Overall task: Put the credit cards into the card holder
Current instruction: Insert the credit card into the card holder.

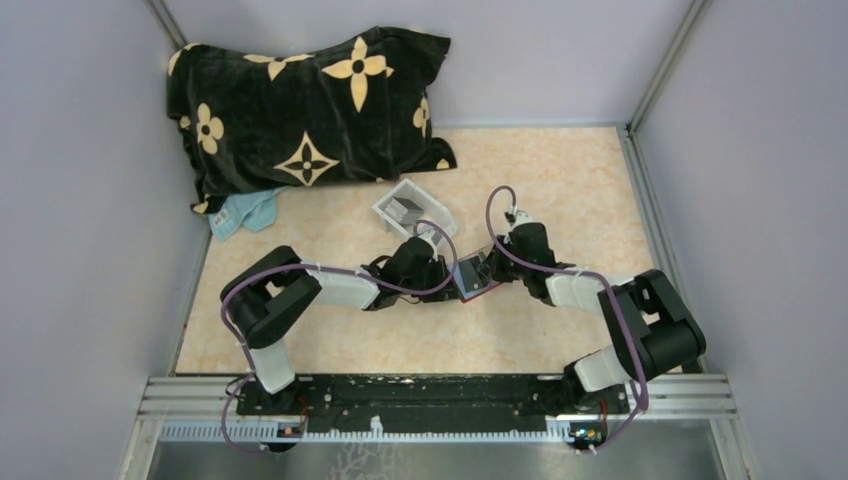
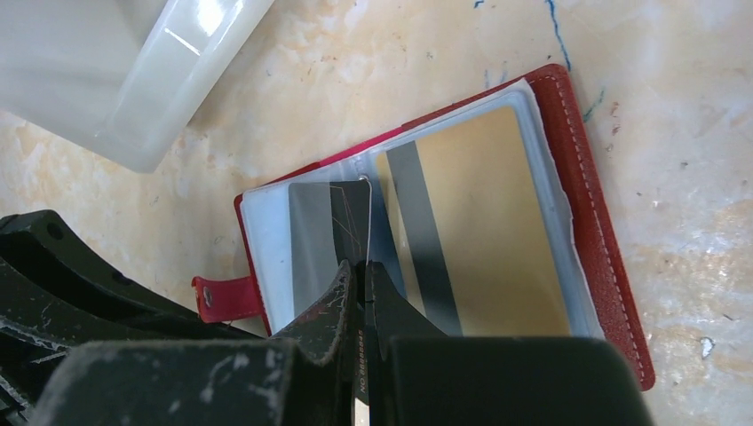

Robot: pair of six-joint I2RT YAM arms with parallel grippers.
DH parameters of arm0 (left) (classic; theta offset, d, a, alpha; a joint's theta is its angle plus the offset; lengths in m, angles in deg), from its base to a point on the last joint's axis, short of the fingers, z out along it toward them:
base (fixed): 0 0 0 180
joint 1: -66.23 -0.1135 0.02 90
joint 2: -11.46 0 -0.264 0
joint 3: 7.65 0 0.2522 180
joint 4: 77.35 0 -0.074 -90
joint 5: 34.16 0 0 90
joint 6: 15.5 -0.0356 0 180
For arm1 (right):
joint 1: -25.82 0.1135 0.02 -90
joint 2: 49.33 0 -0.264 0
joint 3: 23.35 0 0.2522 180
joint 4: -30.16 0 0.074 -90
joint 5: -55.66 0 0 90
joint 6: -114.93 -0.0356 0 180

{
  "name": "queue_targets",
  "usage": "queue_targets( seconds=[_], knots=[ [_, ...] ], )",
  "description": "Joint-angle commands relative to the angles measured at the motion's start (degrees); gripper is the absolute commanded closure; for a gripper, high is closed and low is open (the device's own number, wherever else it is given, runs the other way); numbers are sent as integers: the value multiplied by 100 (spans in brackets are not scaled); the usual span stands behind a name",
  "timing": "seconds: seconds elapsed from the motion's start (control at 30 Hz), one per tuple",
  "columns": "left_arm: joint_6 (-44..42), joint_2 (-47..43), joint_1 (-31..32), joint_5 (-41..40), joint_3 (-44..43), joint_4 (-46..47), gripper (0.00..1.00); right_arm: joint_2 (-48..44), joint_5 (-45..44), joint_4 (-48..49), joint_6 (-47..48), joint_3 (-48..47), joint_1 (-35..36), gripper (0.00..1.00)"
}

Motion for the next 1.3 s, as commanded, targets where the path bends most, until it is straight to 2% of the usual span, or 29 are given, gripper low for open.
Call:
queue_targets(
  seconds=[0.0, 0.07, 0.3, 0.43, 1.03, 1.27],
  knots=[
    [-276, 491, 37, -347, 283, -1243, 78, 118, -101, -439, 284, -56, 212, 100],
    [-281, 477, 42, -360, 287, -1241, 78, 94, -155, -517, 316, -66, 249, 100],
    [-298, 428, 44, -438, 318, -1298, 78, -98, -532, -913, 411, -206, 275, 75],
    [-305, 414, 40, -465, 321, -1346, 78, -136, -568, -984, 412, -307, 279, 67],
    [-330, 444, 43, -505, 330, -1369, 78, -245, -705, -1227, 471, -600, 279, 50],
    [-340, 509, 44, -498, 281, -1383, 78, -329, -742, -1324, 535, -623, 279, 48]
  ],
)
